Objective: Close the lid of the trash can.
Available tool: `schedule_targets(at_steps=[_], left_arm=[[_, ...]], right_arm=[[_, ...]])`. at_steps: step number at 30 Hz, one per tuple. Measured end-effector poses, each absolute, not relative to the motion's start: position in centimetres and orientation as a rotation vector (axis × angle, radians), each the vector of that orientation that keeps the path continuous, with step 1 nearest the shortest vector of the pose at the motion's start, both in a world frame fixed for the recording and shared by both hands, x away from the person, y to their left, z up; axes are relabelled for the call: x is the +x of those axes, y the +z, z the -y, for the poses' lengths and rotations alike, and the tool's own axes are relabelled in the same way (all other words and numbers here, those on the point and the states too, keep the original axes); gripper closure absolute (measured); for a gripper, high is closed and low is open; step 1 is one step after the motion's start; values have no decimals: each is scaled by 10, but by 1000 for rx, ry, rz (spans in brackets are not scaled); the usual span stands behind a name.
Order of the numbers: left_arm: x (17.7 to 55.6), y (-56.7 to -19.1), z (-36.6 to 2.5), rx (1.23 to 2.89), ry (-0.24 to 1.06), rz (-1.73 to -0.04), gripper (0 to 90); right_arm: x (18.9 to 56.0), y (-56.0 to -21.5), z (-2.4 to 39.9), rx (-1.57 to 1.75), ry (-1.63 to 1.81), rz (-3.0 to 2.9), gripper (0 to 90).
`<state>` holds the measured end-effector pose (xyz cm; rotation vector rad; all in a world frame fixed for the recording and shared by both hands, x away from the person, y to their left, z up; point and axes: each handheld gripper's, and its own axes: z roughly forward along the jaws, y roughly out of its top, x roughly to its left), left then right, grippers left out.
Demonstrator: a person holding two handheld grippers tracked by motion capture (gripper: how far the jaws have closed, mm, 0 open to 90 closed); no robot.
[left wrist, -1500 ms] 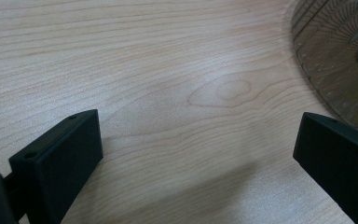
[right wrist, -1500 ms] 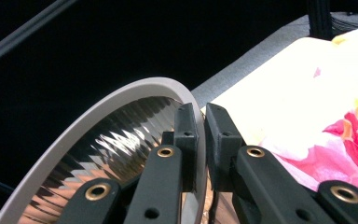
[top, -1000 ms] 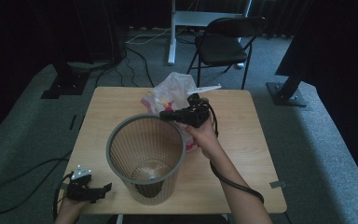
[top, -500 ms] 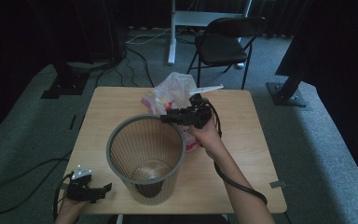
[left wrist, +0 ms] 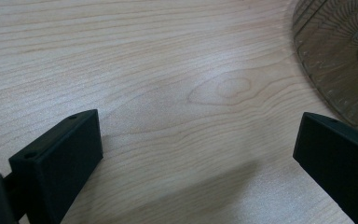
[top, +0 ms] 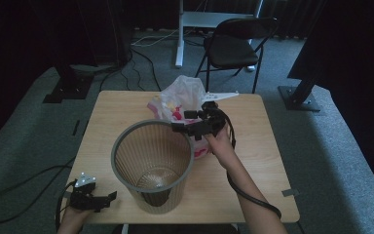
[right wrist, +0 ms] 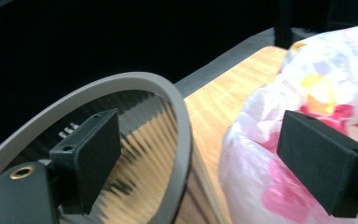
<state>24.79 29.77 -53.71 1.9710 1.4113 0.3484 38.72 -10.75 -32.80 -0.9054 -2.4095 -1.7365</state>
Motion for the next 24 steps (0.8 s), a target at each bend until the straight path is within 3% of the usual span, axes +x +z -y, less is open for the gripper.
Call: schedule_targets(at_steps=[24], left_arm=[[248, -537, -297, 1974, 347, -1410, 12]], right_arm=[[364, -341, 149, -1026, -1808, 2475, 127]])
